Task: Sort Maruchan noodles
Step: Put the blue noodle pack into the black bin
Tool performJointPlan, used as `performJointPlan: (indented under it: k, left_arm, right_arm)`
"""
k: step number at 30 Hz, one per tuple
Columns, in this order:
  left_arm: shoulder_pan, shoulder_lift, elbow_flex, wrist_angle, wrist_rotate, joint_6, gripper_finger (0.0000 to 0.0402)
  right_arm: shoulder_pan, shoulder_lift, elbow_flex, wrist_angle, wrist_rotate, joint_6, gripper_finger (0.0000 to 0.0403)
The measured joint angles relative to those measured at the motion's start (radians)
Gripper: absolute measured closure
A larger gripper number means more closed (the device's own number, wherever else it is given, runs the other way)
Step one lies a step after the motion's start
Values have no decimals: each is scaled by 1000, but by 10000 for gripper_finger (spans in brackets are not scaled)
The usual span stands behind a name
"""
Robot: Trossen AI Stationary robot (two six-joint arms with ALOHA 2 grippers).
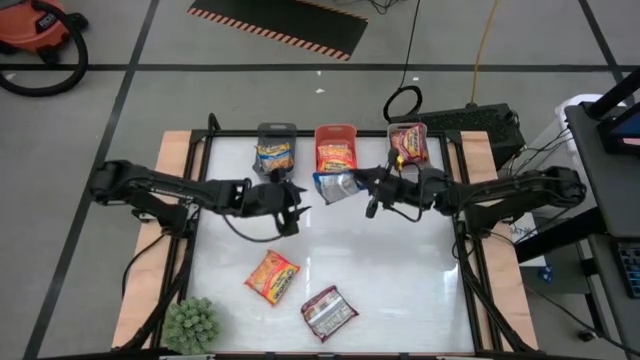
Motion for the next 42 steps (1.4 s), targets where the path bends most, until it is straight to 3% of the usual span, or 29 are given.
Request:
performJointPlan:
  k: [2, 11, 15, 22, 26, 29, 34, 42]
  left_arm:
    - [20, 11, 0, 49, 37, 31, 169]
    - [38, 23, 0, 307, 24, 91, 169]
    - [66, 23, 0, 280, 24, 88, 154]
    - [110, 24, 0, 241, 26, 42, 73]
    - [95, 24, 0, 246, 187, 65, 45]
    - [71, 24, 0, 254, 260, 94, 40]
    - [53, 24, 0, 256, 262, 106, 39]
    - [79, 46, 1, 399, 223, -54, 39]
  right_arm:
    - [-22, 0, 0, 5, -7, 0, 403]
    - [-70, 0, 0, 13, -57, 16, 403]
    - [-72, 0, 0, 10, -60, 46, 403]
    - [-71, 15, 1, 6, -86, 116, 403]
    - [-71, 33, 1, 12, -88, 118, 403]
    - [-71, 36, 1, 10, -86, 116, 403]
    - [-71, 35, 1, 17, -85, 112, 403]
    - [-70, 35, 1, 65, -121, 115, 403]
